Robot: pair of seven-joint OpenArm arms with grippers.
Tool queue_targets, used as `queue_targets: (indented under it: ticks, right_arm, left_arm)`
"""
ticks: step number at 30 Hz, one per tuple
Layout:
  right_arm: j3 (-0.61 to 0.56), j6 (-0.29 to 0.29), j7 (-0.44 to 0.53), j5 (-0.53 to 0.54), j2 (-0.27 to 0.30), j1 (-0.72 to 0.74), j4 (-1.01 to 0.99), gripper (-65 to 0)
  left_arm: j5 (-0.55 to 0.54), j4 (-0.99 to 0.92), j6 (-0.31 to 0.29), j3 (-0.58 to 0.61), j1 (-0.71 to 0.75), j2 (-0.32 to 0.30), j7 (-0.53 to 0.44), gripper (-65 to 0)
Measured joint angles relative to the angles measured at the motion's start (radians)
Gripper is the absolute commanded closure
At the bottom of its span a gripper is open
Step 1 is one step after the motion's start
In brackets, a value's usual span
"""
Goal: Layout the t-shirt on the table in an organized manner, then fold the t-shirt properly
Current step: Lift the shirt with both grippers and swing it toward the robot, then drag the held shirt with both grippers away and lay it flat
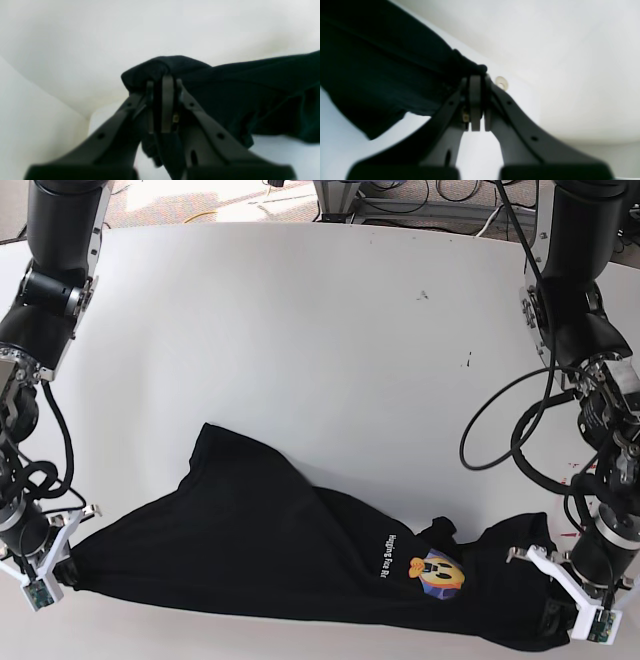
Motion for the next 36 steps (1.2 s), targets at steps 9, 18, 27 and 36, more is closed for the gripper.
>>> queue_targets:
  ticks: [9,18,27,36]
  right_arm:
    - [0.053,-0.012,-0.031,0.045,-0.026,-0.202,0.130,-0.3]
    - [0.105,-0.004,-0.039,0.067,-0.082,-0.407,0.229,-0.3]
    - [0.193,-0.004,-0.111,0.177,-0.113,-0.520,0.244,-0.3]
    - [0.241,-0.011,-0.132,0.240,-0.113,-0.657,0.245,-0.3]
  left_arm:
    - [-0.005,0.058,-0.077,-0.072,0.129,0.007,0.157,0.0]
    - [-0.003,0.061,-0.258,-0.154,0.290,0.010,0.258,0.0]
    - [-0.011,0.062,-0.285,-0.217,0.470,0.010,0.260,0.0]
    - [-0.019,0.065,-0.285,-0.220,0.638,0.013,0.254,0.0]
